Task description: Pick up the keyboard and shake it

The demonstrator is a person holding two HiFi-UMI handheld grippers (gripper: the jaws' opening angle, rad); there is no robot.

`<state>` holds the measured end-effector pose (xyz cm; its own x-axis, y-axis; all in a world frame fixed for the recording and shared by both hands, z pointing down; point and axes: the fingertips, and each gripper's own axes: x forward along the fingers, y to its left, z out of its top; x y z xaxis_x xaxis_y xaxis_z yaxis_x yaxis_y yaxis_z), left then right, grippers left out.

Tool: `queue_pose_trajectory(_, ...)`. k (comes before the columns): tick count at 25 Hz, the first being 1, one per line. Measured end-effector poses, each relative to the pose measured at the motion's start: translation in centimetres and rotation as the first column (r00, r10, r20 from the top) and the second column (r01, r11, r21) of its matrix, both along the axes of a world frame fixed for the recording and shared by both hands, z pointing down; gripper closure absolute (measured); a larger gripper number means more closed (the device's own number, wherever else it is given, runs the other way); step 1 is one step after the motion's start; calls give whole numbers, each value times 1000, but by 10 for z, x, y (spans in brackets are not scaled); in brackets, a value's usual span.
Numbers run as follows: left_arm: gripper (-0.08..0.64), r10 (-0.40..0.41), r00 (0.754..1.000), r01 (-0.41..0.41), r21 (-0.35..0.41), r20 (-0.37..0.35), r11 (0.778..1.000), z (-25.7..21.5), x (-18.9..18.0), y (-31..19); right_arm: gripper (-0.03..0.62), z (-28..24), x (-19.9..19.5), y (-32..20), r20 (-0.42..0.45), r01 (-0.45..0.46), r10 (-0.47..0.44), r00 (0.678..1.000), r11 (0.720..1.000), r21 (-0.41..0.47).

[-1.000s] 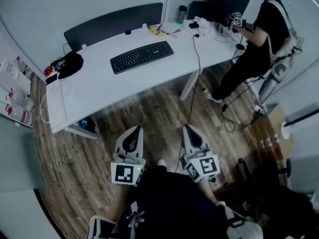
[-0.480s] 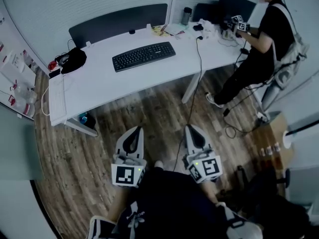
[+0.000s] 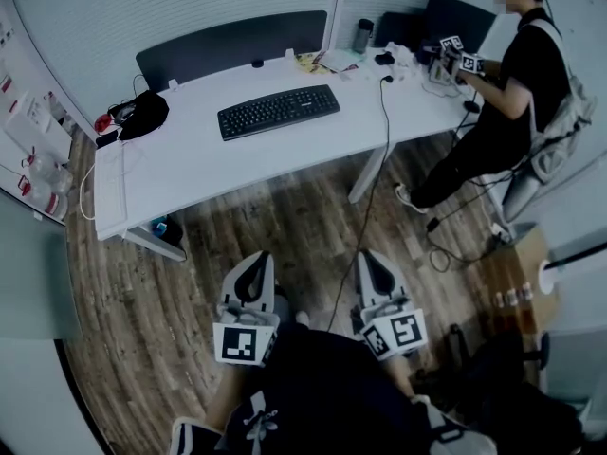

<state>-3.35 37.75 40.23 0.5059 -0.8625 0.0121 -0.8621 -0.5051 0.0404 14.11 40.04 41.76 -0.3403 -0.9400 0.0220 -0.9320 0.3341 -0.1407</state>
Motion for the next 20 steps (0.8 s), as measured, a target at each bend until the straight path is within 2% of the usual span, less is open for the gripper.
queue_pose_trajectory(4,562,-3,1000,3,7,-4,1000,2,-4,-21,588,2,-3,-14,-18,-8,8,1000,1000,-19)
queue_pose_trajectory(8,563,15,999,-16,9,29,1000,6,-6,-51,587,4,-8,-43,-35,-26,25,999,999,-37)
queue_pose_trajectory(11,562,53,999,-53,-10,-5,999,3,-9,-84,588,0,-10,-77,-33,-54,53,998,998,-35)
queue_pose_trajectory(15,563,83,996,-83,-7,-37,997,-9,-18,-139,588,-22,-22,-126,-18,-45,45,999,999,-6)
queue_pose_trajectory(20,563,116,991,-116,-8,-73,993,-15,-30,-187,587,-34,-32,-170,-114,-64,67,991,998,28)
